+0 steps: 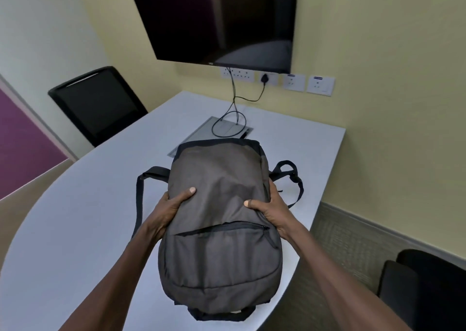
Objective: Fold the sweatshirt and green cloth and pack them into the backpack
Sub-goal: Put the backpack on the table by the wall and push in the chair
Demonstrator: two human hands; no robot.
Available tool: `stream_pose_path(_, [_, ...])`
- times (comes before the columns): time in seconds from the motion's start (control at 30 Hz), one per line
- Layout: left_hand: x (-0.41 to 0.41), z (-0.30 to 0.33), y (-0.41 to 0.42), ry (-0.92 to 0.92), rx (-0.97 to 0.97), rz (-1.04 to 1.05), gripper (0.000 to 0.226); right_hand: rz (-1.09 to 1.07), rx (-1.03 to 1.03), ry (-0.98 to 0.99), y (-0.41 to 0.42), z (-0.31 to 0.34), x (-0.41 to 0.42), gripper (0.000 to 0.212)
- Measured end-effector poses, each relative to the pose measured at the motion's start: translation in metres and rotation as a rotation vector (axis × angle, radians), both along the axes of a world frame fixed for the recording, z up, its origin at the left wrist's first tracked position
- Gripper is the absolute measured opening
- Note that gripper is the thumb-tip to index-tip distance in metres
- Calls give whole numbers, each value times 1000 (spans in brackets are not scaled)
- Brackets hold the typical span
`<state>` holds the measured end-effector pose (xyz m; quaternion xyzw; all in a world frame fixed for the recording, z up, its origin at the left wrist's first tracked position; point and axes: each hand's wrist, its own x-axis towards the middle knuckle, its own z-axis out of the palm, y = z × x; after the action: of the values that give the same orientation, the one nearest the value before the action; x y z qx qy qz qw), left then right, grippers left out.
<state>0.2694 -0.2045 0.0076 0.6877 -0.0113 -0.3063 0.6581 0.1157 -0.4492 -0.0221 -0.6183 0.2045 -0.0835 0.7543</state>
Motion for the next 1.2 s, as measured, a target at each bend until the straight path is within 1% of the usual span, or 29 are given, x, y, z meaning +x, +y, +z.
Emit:
stream_pose_path(0.07, [8,2,-23,-9,-12,-32,91,-48,-4,-7,-18,1,-1,104])
stream_pose_path(0.13, [15,2,-45,-8,-8,-77,95,-94,-6,-3,-34,2,-4,103])
stream_pose_path(0.23, [23,4,-79,4,-38,-137,94,-150,4,-15,-60,1,-9,98])
stream_pose_path(0.33, [32,5,-119,19,-38,-190,96,-205,6,5,-92,-2,-8,100])
stream_pose_path(0.4, [46,-3,-160,24,-29,-203,99,-238,20,22,-130,-14,1,99])
stream_pose_path(0.47, [51,-2,-177,13,-20,-247,104,-262,39,41,-140,-18,-1,99])
stream_pose_path(0.5, [53,-2,-186,5,-12,-277,102,-280,40,51,-144,-20,-1,100])
stream_pose_path(0.57, [66,-9,-220,13,12,-303,99,-315,56,66,-173,-29,5,104])
stream_pose_path(0.7, [98,-22,-300,14,59,-358,107,-357,69,110,-243,-46,29,105])
stream_pose_path(0.8, [124,-33,-354,29,84,-390,104,-374,76,123,-287,-57,48,110])
stream_pose_path(0.87, [141,-37,-391,26,107,-420,102,-402,87,130,-317,-65,61,106])
stream_pose_path(0.97, [162,-48,-439,17,113,-448,88,-431,86,131,-354,-77,77,101])
stream_pose_path(1.07, [178,-62,-477,28,133,-464,89,-466,81,146,-384,-86,90,104])
stream_pose_path(1.2, [197,-85,-516,52,166,-501,92,-486,64,169,-416,-100,105,101])
